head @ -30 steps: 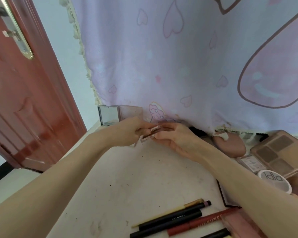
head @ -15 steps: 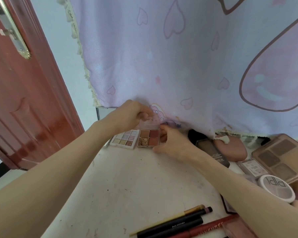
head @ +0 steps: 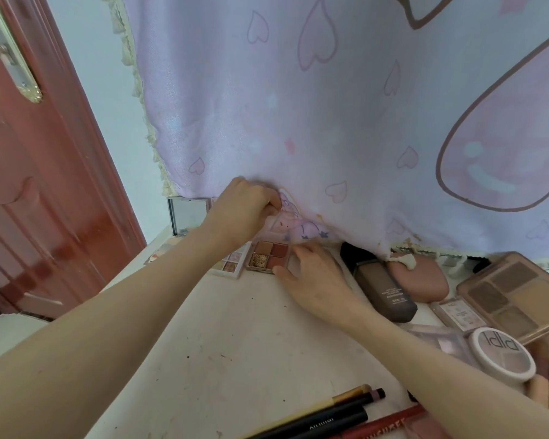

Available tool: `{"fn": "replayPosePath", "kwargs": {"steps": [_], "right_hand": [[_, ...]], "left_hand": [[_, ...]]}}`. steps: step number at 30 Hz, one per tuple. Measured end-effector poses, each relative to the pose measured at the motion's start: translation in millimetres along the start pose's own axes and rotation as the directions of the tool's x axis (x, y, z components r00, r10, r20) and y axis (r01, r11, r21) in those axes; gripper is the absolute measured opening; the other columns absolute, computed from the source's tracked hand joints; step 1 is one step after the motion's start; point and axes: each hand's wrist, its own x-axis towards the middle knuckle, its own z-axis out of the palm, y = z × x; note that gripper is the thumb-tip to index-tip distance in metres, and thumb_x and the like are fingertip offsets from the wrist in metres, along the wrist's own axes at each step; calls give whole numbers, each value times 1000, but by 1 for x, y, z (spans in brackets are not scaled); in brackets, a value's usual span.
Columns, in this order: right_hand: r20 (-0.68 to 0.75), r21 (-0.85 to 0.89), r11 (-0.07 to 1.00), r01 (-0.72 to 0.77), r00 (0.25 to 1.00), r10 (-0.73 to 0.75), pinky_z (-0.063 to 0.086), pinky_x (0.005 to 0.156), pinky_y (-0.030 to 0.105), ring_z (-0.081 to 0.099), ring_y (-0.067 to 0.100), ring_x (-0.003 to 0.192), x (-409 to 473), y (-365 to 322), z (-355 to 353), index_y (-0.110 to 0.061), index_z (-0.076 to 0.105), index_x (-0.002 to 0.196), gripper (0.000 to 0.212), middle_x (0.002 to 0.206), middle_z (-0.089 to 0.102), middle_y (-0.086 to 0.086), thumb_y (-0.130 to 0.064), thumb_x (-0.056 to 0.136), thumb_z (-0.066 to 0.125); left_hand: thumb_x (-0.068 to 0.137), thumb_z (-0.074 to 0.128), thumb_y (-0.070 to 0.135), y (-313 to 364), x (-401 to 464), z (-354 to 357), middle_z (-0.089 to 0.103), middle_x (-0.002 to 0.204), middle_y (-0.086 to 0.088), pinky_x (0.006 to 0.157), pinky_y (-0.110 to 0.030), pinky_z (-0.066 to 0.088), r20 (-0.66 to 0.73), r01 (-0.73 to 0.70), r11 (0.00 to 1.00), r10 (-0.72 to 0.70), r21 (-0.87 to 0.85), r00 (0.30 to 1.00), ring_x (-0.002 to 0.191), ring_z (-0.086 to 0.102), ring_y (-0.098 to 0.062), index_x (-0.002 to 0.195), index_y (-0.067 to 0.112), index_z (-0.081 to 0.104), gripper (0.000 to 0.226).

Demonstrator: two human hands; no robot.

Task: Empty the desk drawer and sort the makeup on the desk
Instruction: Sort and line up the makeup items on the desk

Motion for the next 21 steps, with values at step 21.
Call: {"fn": "replayPosePath", "kwargs": {"steps": [21], "right_hand": [[159, -130, 990, 60, 986, -39, 5, 117, 38, 11, 18, 143, -9, 6, 0, -12, 21, 147, 52, 155, 17, 3, -29, 99, 32]], "left_hand": [[57, 63, -1, 1, -37, 15, 58, 102, -9, 80, -43, 40, 26, -83, 940, 79, 331, 997, 88, 58, -23, 112, 6, 62, 55]]}}
